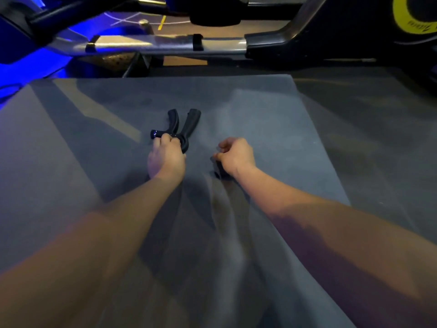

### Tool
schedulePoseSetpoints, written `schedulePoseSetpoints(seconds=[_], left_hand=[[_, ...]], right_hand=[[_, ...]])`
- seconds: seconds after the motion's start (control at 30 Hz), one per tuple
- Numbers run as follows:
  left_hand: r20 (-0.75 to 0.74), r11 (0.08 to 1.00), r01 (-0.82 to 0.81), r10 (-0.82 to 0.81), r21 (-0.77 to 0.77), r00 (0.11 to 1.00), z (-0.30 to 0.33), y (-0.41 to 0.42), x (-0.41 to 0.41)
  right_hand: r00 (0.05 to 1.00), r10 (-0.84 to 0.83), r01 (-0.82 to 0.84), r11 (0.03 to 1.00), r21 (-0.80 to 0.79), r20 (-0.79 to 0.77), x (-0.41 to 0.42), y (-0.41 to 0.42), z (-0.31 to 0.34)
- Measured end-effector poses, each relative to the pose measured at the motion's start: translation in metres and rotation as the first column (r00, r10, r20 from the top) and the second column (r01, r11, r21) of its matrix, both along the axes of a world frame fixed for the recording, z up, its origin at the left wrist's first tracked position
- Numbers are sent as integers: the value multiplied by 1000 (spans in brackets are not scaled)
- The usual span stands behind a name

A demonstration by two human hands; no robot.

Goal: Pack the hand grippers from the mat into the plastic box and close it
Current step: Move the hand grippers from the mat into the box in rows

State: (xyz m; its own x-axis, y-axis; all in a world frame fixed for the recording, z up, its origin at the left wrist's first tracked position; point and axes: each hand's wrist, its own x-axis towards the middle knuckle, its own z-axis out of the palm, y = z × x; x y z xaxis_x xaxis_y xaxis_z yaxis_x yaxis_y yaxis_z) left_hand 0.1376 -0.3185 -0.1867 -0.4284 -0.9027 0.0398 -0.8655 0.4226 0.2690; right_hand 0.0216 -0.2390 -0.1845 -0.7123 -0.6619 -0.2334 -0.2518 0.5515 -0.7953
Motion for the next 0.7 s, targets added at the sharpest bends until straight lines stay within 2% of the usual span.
schedulePoseSetpoints(seconds=[0.17, 0.3, 0.43, 0.57, 0.7], left_hand=[[23, 999, 17, -16, -51, 1000, 6, 11, 6], [40, 986, 130, -126, -106, 991, 12, 29, 16], [-16, 964, 257, -259, -74, 966, 43, 57, 20], [-99, 898, 439, -437, -1, 894, 86, 98, 9], [-134, 781, 622, -612, 55, 780, 129, 148, -11]], right_hand=[[1000, -17, 17, 1000, -15, 4, 1, 8, 4], [1000, -9, 9, 999, -34, 4, 5, 27, 17], [999, 25, -26, 999, -38, -20, 11, 61, 41], [995, 24, -29, 998, -49, -95, 8, 111, 80], [989, -23, 20, 1000, -22, -147, -5, 181, 119]])
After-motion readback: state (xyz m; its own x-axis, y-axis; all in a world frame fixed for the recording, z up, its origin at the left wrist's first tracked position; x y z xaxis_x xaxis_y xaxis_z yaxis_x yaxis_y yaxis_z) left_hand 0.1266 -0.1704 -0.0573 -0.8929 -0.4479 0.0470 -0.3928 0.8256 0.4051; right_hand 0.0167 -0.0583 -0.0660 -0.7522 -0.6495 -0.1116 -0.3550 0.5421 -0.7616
